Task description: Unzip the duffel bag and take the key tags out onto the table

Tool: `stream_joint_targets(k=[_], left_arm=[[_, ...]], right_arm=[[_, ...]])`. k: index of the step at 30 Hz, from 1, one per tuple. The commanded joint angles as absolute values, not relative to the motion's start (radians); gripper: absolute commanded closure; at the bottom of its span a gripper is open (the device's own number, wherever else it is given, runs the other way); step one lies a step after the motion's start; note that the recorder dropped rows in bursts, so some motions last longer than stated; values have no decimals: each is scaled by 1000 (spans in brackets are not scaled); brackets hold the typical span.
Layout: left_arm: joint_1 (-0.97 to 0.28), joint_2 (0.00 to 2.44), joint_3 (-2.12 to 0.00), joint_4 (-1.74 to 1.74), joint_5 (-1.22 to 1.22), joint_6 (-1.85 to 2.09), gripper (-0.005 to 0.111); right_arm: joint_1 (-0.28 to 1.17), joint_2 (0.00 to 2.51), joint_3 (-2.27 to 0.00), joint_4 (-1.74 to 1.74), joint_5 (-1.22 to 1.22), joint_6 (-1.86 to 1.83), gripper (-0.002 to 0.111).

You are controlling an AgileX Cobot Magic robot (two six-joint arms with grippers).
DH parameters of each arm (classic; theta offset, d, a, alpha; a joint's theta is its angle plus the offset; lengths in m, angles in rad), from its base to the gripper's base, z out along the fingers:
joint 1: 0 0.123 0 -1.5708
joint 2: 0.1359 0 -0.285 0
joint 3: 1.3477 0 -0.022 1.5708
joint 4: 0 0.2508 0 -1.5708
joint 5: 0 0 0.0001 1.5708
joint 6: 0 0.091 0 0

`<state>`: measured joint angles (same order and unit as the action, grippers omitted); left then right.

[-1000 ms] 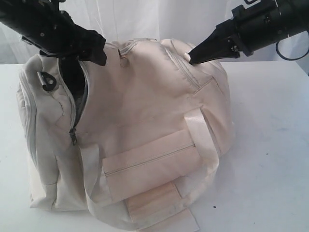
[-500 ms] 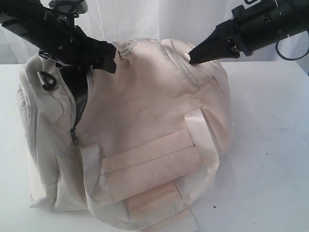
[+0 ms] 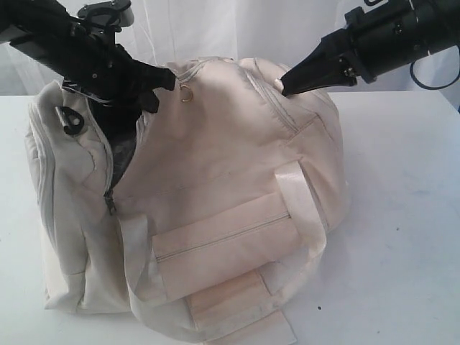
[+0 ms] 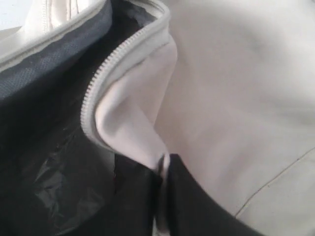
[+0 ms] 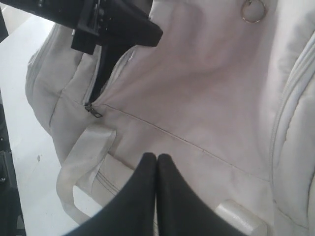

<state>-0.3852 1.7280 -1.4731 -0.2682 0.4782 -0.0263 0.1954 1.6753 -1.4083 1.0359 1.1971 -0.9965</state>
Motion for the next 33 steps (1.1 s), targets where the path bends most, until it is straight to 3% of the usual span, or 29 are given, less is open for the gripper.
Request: stream_joint_targets(k=[1, 33], left_arm=[[-389, 1682, -1478, -281, 486, -26, 107], [-389, 1593, -1478, -249, 731, 11, 107]], right_arm=[[191, 1668, -1404, 1050, 1207, -1009, 108], [201, 1668, -1337, 1104, 1118, -1043, 108]])
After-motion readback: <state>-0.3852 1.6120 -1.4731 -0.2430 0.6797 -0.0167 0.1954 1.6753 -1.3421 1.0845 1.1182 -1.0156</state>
